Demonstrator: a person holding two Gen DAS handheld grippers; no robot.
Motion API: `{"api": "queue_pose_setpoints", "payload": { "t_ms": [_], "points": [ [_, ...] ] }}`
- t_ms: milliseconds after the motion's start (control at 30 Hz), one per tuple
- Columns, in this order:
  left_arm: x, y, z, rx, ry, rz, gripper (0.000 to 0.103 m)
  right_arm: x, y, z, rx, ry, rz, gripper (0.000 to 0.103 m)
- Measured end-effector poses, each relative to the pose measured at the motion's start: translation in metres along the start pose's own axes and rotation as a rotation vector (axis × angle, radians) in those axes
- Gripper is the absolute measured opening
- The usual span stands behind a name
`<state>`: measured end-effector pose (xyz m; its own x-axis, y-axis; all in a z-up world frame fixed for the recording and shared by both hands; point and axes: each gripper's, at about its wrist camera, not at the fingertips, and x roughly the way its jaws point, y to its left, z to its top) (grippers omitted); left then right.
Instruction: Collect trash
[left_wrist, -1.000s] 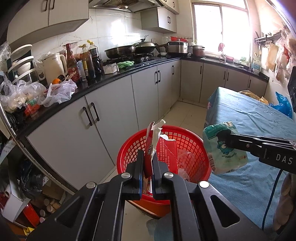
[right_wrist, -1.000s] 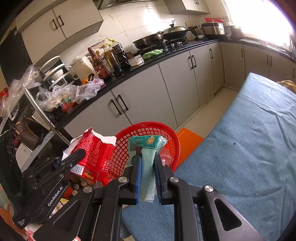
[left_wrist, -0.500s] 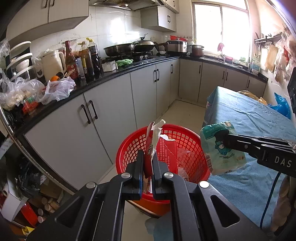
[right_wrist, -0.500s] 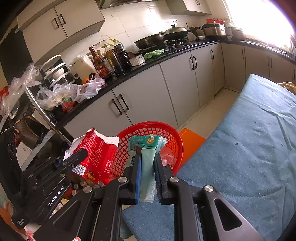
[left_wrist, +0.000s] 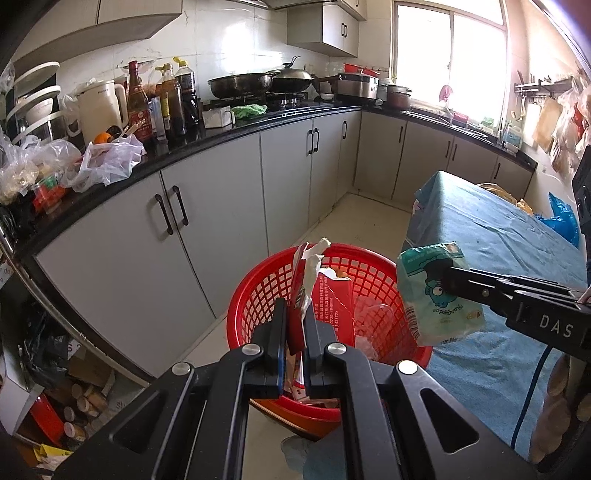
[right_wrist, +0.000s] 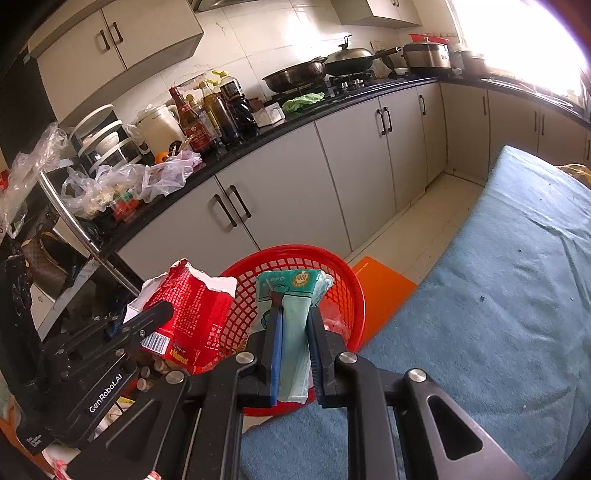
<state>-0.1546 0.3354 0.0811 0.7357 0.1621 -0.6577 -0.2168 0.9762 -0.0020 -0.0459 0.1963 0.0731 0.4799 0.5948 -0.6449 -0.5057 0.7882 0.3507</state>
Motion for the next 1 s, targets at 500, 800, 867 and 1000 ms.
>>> {"api": "queue_pose_setpoints", "payload": {
  "t_ms": [500, 800, 867, 1000],
  "points": [
    [-0.009, 0.003, -0.002, -0.021, -0.014, -0.015, 0.006, 0.006, 0.003, -0.001, 0.002, 0.001, 0.004, 0.015],
    [-0.039, 0.005, -0.007, -0.080, -0.032, -0.161, 0.006, -0.030, 0.004, -0.020, -0.040, -0.039, -0.058, 0.015],
    [-0.041, -0.004, -0.008, -0.069, -0.020, -0.207, 0.006, -0.042, -0.007, -0.029, -0.024, -0.037, -0.092, 0.015],
    [-0.034, -0.036, -0.015, -0.032, 0.020, -0.321, 0.006, -0.069, -0.041, -0.048, 0.046, -0.031, -0.159, 0.015]
  ]
}}
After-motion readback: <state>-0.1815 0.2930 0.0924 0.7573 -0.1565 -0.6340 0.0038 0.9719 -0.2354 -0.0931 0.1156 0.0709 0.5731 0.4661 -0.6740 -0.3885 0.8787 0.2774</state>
